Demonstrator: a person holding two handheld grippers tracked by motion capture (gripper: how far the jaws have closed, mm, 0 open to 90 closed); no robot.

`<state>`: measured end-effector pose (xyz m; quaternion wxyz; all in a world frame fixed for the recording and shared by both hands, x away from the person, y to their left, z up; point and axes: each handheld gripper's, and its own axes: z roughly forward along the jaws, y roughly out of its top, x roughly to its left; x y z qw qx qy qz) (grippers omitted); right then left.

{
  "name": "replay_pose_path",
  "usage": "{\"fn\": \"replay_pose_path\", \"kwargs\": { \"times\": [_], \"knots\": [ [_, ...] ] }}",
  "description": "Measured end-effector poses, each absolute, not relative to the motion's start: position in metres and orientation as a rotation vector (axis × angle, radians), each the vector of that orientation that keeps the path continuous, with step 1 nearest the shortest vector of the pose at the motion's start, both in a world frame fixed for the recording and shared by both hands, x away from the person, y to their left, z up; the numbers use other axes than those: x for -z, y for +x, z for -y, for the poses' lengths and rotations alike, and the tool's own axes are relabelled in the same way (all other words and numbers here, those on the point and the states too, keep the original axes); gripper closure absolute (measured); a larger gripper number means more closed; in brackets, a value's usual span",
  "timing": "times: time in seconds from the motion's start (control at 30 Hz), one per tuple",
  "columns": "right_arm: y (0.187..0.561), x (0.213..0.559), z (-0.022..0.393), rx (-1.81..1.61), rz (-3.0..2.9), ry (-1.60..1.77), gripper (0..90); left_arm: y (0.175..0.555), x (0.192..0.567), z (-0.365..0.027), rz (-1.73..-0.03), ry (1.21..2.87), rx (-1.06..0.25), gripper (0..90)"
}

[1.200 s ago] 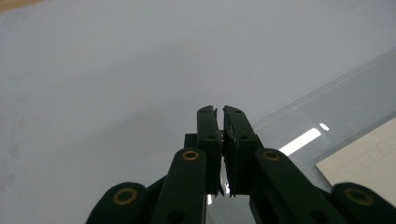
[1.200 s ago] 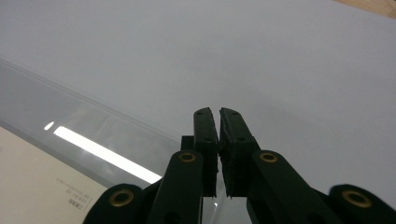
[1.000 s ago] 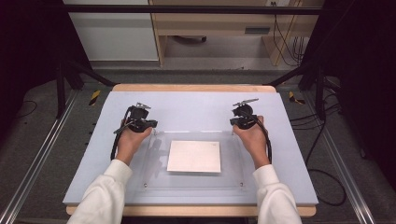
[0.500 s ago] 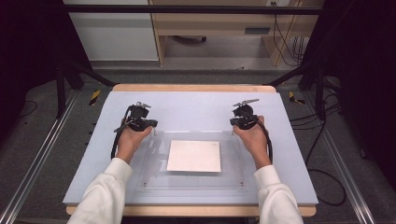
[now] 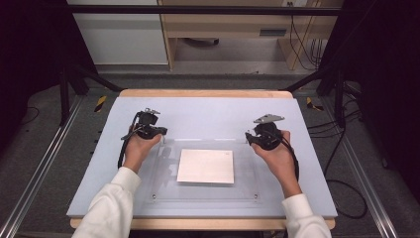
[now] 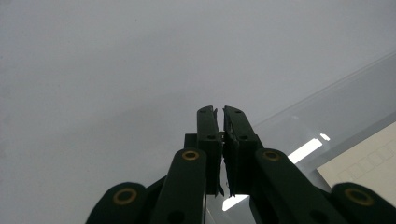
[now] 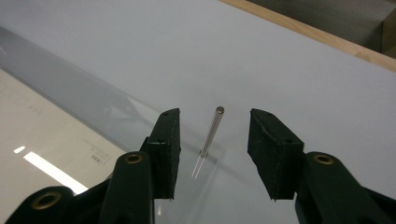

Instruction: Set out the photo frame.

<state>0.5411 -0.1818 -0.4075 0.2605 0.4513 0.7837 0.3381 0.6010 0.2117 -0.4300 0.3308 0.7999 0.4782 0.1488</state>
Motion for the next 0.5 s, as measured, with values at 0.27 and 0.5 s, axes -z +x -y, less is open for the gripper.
{"fn": "replay_pose_path", "kwargs": {
  "times": [0.27,0.5],
  "knots": [
    [0.492,0.41,0.193,-0.955,-2.091,1.114,27.8,0.603,0.43,-0.213,-1.251,2.097,-0.379,85.2],
    [0.459,0.416,0.21,-0.981,-2.073,1.103,18.2,0.603,0.43,-0.213,-1.252,2.098,-0.377,85.2]
  ]
}}
